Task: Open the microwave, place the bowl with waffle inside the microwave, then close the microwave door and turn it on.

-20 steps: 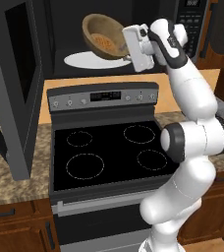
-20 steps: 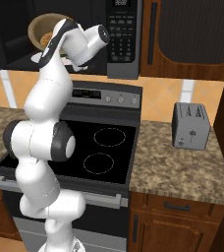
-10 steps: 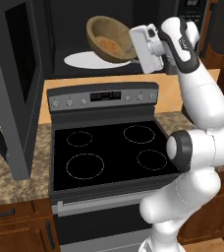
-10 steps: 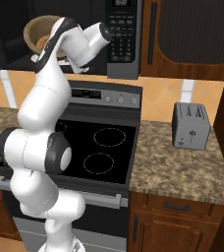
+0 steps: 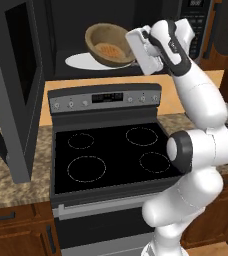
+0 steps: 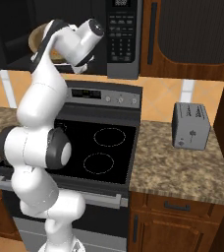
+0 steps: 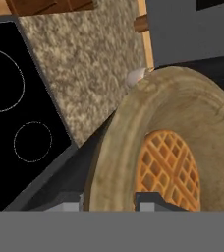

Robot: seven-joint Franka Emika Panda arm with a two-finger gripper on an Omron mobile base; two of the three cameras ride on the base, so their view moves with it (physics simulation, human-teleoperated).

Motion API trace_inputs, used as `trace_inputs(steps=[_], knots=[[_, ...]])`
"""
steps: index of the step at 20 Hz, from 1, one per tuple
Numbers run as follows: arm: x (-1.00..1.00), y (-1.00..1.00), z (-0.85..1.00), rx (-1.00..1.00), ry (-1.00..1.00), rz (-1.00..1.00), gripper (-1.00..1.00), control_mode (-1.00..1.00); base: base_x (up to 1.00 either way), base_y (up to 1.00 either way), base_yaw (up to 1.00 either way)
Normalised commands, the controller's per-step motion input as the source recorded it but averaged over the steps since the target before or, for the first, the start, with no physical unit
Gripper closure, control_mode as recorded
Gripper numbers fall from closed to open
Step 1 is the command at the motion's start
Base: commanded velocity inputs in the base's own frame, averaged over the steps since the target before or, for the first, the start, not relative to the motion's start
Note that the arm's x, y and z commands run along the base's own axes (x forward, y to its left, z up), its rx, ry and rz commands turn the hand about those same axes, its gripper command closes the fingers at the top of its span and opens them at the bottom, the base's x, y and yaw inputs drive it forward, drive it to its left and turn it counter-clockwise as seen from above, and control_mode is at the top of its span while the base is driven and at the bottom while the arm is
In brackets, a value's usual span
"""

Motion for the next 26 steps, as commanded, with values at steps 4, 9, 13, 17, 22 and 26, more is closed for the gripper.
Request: trace_inputs(steps=[4, 9, 13, 17, 22, 26], knots=[[0.51, 0.0, 0.0, -0.04, 0.1, -0.08, 1.0, -1.0, 0.0, 0.0, 0.0], [0.45, 0.0, -0.11, 0.0, 0.05, -0.04, 1.0, -1.0, 0.0, 0.0, 0.0], [0.04, 0.03, -0.32, -0.01, 0.02, 0.0, -1.0, -1.0, 0.0, 0.0, 0.0], [-0.42, 0.0, -0.01, 0.0, -0.12, 0.0, -1.0, -1.0, 0.0, 0.0, 0.0], [-0.51, 0.0, 0.0, 0.0, -0.27, 0.0, -1.0, -1.0, 0.0, 0.0, 0.0], [-0.6, 0.0, -0.11, 0.0, -0.34, 0.03, -1.0, -1.0, 0.0, 0.0, 0.0]])
